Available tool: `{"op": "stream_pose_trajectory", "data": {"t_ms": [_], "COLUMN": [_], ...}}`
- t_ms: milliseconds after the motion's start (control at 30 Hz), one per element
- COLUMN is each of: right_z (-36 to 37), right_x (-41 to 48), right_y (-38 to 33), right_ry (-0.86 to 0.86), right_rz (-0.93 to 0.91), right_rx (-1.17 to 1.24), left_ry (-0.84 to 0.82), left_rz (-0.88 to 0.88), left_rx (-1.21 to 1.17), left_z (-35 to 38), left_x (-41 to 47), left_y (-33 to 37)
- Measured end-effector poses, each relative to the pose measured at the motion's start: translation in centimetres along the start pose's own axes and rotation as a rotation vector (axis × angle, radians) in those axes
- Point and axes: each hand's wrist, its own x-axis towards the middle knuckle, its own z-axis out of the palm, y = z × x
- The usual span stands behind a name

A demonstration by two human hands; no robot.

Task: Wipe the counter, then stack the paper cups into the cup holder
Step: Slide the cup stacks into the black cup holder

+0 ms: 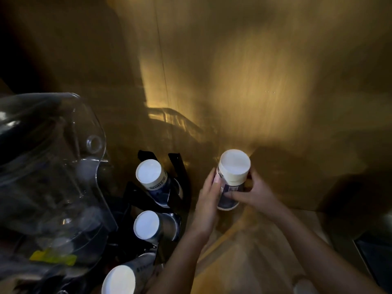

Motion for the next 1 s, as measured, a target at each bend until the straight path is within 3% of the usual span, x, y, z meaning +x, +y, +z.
{"op": "stream_pose_trajectory", "data": {"t_ms": [167,367,467,633,867,1000], "right_z": [-0.4,2.7,4.9,8.6,11.6,12.4], "right_x": [0.0,0.5,1.1,2.3,4.0,4.8], "right_y": [-6.5,-13.0,-14.5,-15.3,-12.9,-10.6], "right_ry": [-0.008,-0.085,-0.113,-0.185,-0.150,-0.242], "right_rz": [-0.185,-0.408,-0.455,-0.456,-0.407,-0.299], "right_rx": [-0.012,0.011,0.032,0.002,-0.155,-0.227], "left_ry": [0.026,0.232,0.300,0.396,0.397,0.430], "left_rz": [0.176,0.318,0.332,0.272,0.176,0.104], "left_rx": [0.122,0.240,0.192,0.055,0.086,0.116], "left_z": [-1.8,-4.8,-7.2,-10.3,-12.4,-13.1], "left_x": [-1.5,-4.3,-5.2,-5.6,-5.1,-4.2], "left_y": [5.7,11.2,12.3,12.7,9.9,7.8]}}
